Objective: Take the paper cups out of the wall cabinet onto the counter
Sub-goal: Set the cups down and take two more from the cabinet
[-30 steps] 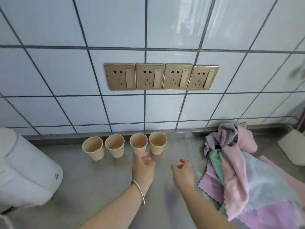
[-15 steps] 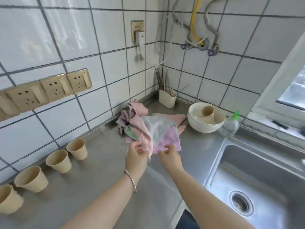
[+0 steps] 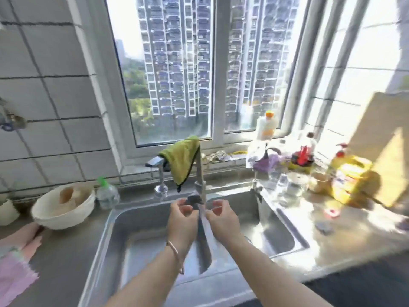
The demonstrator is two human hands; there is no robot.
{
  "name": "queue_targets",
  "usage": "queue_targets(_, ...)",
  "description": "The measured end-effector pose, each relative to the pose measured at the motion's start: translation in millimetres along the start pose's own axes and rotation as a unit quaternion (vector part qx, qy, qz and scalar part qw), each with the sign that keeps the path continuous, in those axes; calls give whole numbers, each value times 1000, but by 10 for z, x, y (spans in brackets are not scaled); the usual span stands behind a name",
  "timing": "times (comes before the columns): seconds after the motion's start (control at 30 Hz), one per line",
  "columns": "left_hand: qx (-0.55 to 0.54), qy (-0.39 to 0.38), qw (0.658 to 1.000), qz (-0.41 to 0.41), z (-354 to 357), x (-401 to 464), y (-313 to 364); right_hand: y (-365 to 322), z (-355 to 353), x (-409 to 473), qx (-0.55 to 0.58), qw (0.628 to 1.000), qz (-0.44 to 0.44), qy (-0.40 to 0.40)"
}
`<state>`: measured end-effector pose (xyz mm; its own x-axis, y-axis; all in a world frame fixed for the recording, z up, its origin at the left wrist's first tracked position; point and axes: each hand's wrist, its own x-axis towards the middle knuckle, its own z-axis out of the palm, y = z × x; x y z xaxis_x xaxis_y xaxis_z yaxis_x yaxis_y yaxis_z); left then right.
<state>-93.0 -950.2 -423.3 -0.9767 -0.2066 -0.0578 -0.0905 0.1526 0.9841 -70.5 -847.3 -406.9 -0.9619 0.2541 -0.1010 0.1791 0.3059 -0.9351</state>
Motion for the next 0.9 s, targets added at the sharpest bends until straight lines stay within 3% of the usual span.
queue_targets(0.2, 3, -194, 980, 40, 1783, -606, 586, 373, -1862, 13, 9, 984, 34, 177)
queue_targets(0.47, -39, -405, 910, 76, 3364, -1278, 1205, 648, -3581, -268, 17, 933, 54, 356)
queue_targets(0.63, -65, -499, 857, 111, 4078, -1497, 1626, 580, -4345, -281, 9, 890, 51, 454)
queue_targets(0.9, -71, -586, 783, 195, 5011, -1665, 2538, 124, -5262, -104, -5, 822, 41, 568)
